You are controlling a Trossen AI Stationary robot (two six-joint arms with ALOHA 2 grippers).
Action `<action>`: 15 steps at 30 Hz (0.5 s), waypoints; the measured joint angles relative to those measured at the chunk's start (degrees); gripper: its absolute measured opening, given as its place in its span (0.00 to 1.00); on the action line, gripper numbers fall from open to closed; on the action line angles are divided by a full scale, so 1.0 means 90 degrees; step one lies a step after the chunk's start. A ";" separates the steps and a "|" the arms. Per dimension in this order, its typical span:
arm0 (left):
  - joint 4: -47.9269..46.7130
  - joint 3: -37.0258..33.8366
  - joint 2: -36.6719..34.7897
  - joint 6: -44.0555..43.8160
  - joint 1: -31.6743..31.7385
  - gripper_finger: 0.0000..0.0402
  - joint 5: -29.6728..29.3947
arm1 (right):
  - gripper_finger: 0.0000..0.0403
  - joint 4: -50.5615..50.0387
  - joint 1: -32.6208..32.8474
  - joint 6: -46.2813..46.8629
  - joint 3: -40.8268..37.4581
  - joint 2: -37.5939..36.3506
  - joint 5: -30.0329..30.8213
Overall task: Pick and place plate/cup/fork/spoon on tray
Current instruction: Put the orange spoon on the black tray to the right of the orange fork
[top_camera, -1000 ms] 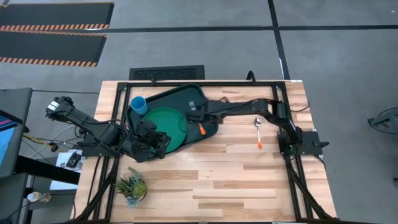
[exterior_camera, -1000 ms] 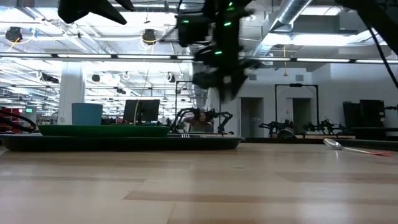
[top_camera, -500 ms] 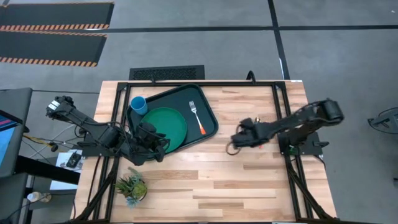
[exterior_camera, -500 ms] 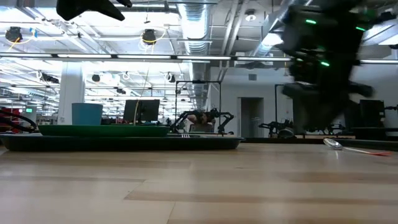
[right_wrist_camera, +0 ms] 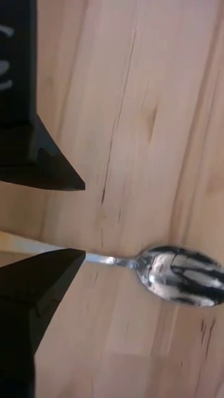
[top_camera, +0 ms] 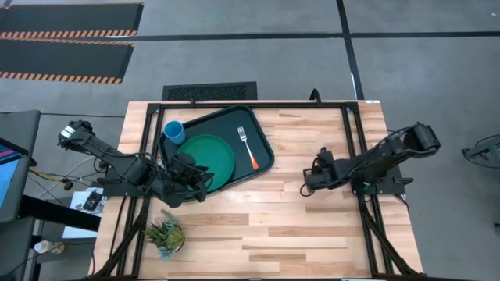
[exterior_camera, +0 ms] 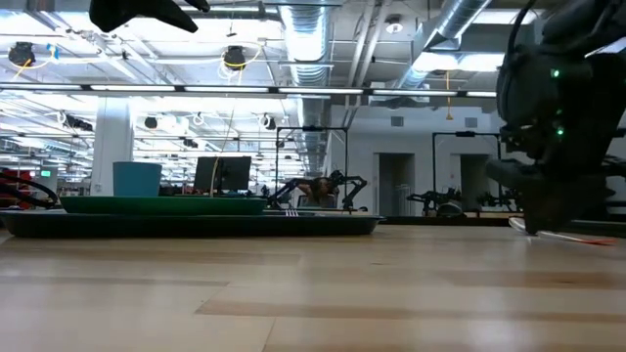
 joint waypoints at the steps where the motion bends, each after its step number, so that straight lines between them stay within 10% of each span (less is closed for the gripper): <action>1: 0.0000 0.0000 0.0000 0.0000 0.0000 0.33 0.0000 | 0.47 -0.0012 -0.0024 0.0001 0.0000 0.0083 0.0005; 15: -0.0017 0.0000 0.0000 0.0034 0.0000 0.33 0.0002 | 0.46 -0.0387 0.0030 0.0231 0.0117 0.0090 0.0521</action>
